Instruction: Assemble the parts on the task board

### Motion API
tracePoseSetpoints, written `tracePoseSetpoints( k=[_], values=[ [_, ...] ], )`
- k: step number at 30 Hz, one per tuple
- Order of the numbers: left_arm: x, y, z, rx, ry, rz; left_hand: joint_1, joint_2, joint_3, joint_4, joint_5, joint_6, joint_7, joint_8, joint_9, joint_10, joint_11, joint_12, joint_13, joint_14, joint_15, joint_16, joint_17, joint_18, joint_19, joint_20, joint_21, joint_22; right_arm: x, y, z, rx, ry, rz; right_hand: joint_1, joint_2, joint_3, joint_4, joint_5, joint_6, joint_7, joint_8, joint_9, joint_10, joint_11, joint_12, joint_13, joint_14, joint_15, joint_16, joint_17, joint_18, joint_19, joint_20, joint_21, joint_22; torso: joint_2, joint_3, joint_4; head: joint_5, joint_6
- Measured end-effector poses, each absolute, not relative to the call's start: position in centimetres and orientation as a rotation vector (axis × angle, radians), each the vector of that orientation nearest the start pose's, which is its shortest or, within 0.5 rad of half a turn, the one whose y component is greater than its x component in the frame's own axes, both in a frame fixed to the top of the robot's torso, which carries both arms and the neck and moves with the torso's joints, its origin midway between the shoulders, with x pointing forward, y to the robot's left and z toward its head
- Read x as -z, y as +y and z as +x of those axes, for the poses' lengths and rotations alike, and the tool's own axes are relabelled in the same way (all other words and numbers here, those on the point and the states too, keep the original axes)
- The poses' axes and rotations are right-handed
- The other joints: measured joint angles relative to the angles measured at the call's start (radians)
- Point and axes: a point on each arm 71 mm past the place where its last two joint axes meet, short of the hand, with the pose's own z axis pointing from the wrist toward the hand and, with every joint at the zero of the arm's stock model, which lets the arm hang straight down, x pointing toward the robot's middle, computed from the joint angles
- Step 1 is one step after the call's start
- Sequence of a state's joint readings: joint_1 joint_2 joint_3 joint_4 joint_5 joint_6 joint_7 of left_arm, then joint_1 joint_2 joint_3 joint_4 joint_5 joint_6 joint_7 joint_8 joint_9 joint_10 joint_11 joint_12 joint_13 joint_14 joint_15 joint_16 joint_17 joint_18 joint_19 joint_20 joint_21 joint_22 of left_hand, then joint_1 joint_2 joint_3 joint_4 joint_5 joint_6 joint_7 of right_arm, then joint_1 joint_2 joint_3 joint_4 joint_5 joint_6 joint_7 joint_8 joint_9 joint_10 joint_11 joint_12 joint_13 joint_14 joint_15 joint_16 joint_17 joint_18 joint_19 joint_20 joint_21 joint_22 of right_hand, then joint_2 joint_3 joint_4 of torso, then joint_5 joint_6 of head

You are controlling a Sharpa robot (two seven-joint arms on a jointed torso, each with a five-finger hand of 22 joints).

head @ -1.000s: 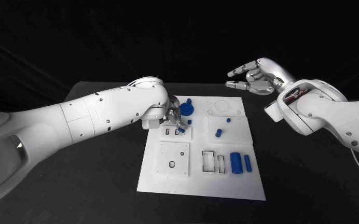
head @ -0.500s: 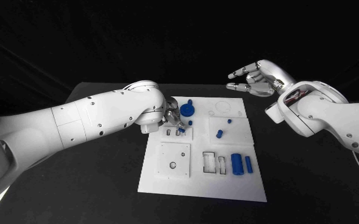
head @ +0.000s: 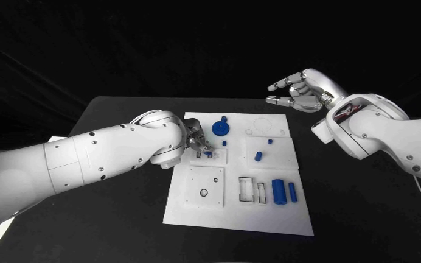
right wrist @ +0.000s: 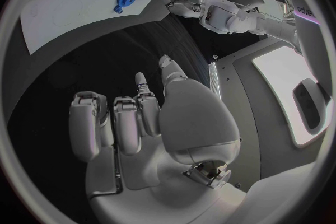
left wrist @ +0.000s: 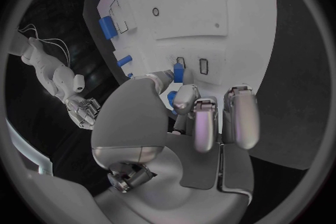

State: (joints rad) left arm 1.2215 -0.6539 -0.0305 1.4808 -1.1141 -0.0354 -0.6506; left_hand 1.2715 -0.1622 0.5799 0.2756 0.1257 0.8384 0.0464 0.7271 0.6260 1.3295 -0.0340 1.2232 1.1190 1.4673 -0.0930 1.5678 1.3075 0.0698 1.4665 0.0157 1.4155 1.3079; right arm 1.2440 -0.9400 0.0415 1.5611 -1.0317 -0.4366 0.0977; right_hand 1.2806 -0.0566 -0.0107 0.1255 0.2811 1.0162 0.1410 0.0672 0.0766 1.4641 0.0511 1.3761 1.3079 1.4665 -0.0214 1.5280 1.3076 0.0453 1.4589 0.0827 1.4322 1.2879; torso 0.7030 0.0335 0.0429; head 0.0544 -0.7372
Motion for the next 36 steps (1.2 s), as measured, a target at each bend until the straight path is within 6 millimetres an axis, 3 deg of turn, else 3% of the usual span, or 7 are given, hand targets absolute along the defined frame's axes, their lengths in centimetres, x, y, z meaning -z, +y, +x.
tracePoseSetpoints(
  k=[32, 36],
  values=[
    [21.35, 13.93, 48.46, 0.387, 2.180, -0.187, -0.015, -0.015, 0.029, -0.015, -0.008, 0.004, 0.003, 0.000, 0.003, 0.011, -0.003, 0.008, 0.010, 0.000, 0.000, 0.000, 0.000, 0.000, 0.000, 0.000, 0.006, 0.000, 12.04, -23.85, 49.37, -0.929, 1.453, 0.193, 0.000, 0.000, 0.000, 0.000, 0.000, 0.000, 0.000, 0.000, 0.000, 0.000, 0.000, 0.000, 0.000, 0.000, 0.000, 0.000, 0.000, 0.000, 0.000, 0.000, 0.000, -0.001, 0.000, 0.0012, -0.0001, -0.002, -0.006],
    [21.44, 13.82, 48.51, 0.388, 2.185, -0.188, -0.025, -0.014, 0.044, -0.030, -0.011, 0.005, 0.005, 0.000, 0.006, 0.011, -0.004, 0.008, 0.010, 0.000, 0.000, 0.000, 0.000, 0.000, 0.000, 0.000, 0.006, 0.000, 12.04, -23.84, 49.37, -0.930, 1.453, 0.192, 0.000, 0.000, 0.000, 0.000, 0.000, 0.000, 0.000, 0.000, 0.000, 0.000, 0.000, 0.000, 0.000, 0.000, 0.000, 0.000, 0.000, 0.000, 0.000, 0.000, 0.000, -0.001, 0.001, 0.0009, -0.0008, -0.002, -0.005]
  ],
)
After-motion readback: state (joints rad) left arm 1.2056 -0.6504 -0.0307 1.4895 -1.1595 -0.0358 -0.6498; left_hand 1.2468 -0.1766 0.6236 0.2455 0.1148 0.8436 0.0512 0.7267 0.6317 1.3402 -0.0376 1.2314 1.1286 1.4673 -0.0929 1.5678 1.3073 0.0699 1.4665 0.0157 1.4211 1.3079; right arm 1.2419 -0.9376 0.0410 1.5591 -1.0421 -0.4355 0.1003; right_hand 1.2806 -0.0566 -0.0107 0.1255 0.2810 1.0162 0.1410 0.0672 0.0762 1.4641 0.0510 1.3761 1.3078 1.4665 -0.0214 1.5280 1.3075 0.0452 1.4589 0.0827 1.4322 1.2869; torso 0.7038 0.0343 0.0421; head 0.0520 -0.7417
